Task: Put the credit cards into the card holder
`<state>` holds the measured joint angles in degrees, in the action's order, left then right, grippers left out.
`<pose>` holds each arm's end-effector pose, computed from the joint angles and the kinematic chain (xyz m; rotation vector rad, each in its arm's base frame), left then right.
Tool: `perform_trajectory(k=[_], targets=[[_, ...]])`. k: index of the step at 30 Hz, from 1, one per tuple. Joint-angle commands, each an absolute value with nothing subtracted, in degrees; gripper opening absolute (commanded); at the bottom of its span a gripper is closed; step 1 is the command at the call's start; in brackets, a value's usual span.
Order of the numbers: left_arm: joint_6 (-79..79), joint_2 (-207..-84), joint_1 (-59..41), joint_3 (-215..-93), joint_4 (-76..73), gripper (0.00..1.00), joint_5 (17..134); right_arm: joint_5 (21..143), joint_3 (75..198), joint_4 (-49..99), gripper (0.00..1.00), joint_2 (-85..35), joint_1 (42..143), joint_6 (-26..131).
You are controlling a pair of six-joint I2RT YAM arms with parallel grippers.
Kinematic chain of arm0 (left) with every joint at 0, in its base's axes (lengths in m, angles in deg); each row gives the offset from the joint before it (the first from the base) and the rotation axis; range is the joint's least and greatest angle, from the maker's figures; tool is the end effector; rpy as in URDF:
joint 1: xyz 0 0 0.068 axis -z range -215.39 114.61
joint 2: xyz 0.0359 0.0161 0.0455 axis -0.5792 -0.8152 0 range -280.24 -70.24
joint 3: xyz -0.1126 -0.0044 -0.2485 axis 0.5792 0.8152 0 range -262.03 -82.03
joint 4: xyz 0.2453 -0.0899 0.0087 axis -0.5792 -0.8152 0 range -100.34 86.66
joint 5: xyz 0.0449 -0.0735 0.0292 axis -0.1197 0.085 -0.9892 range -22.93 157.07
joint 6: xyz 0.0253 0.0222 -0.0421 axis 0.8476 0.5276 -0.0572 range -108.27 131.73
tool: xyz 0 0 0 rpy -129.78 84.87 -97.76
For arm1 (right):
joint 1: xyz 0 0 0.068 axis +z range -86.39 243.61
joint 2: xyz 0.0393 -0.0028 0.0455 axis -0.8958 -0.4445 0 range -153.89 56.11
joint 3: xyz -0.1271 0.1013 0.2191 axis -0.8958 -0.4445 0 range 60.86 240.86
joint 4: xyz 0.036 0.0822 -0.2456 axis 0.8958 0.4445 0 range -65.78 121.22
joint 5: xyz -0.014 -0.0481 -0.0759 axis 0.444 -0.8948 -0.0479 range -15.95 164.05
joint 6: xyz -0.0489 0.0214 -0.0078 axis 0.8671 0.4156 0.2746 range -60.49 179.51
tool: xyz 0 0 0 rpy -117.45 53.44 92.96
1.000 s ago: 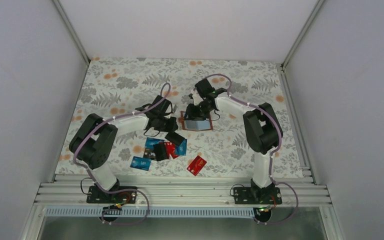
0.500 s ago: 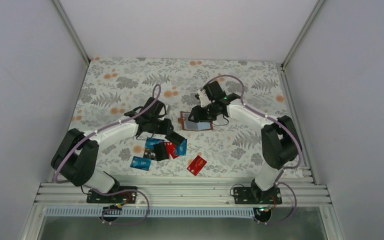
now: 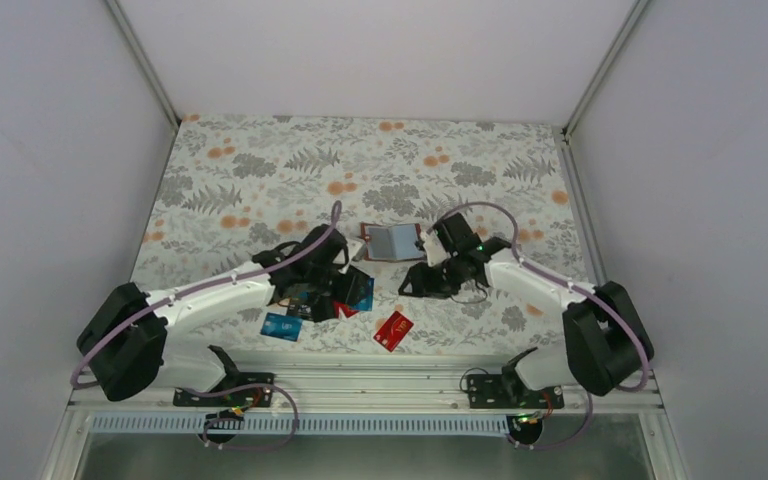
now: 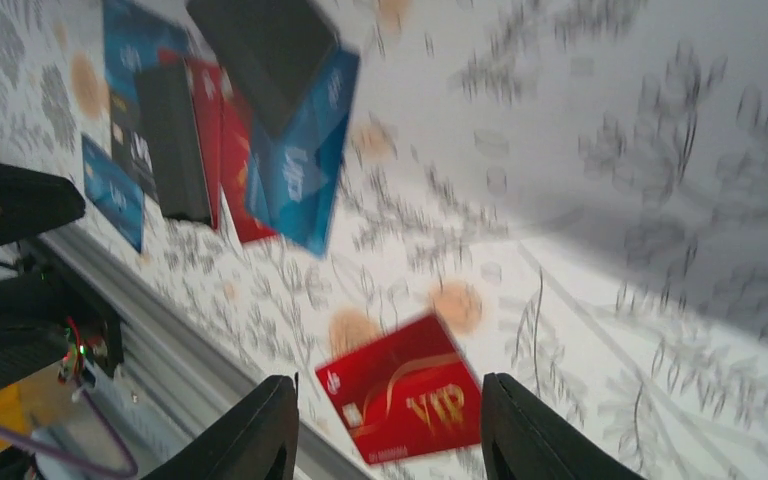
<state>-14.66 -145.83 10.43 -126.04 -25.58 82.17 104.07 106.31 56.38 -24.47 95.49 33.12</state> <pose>0.1733 -0.1917 0.2046 0.5645 2.6120 -0.7998 0.2047 0.1483 0.1852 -0.2947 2.8862 0.9620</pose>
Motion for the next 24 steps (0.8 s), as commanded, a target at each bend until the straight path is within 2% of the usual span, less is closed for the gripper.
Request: perform_trajectory(k=[1,13,24], targets=[[-15.4,-148.2,15.3,-126.4,-20.7,0.48,83.7,108.6,100.5,55.7,0.48,-18.8,96.9,27.7],[-19.2,-159.1,21.9,-127.2,-12.2,0.48,85.1,109.6,85.0,50.2,0.56,-1.8,107.5,6.0],[-19.3,-165.7,22.8,-127.6,-9.3,0.48,88.6,105.2,79.3,42.1,0.58,0.2,113.4,-6.2]])
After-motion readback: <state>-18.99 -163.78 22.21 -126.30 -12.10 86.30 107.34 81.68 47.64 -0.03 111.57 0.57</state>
